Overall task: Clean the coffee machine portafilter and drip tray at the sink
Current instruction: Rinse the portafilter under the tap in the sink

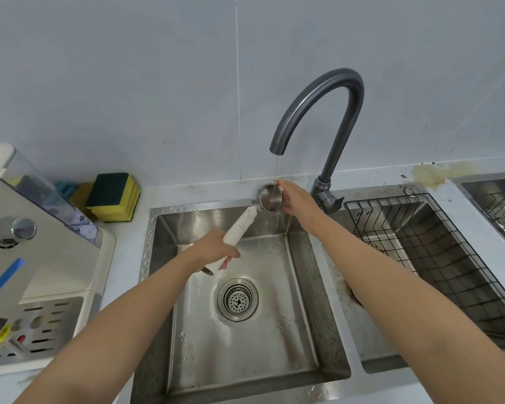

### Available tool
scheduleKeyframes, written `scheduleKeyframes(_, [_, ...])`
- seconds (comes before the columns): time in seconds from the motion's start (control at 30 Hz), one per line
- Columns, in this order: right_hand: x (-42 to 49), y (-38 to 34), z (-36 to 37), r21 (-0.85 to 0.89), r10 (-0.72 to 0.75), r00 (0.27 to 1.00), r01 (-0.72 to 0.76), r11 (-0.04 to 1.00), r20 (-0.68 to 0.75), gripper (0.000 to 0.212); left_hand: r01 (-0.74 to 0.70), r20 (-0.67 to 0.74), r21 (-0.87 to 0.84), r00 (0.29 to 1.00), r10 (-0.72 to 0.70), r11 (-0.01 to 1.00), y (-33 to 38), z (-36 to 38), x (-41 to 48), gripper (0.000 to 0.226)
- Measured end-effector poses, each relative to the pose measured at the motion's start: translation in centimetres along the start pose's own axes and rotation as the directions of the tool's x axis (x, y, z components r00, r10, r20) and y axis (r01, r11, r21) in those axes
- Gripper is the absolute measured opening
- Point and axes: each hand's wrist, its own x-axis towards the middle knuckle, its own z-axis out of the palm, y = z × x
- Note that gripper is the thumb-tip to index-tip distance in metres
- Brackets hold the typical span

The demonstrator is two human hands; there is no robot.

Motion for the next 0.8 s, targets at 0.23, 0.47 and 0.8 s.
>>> scheduleKeyframes(0.23, [-0.2, 0.3, -0.1, 0.18, 0.031, 1.0, -0.03, 0.983, 0.0, 0.031, 0.022, 0.191, -0.3, 0.981, 0.037, 0.954, -0.5, 1.3, -0.1, 0.025])
scheduleKeyframes(0.47, [-0.1, 0.4, -0.2, 0.3, 0.02, 0.998, -0.037, 0.953, 0.058, 0.034, -0.015, 0.195, -0.353, 0.977, 0.089, 0.936, -0.5, 2.4, 0.9, 0.026])
scheduleKeyframes(0.8, [0.3, -0.2, -0.4, 0.27, -0.035, 0.999, 0.03, 0.962, 0.012, 0.027, -0.069, 0.108, -0.289, 0.989, 0.104, 0.955, -0.1, 3.2, 2.2, 0.014])
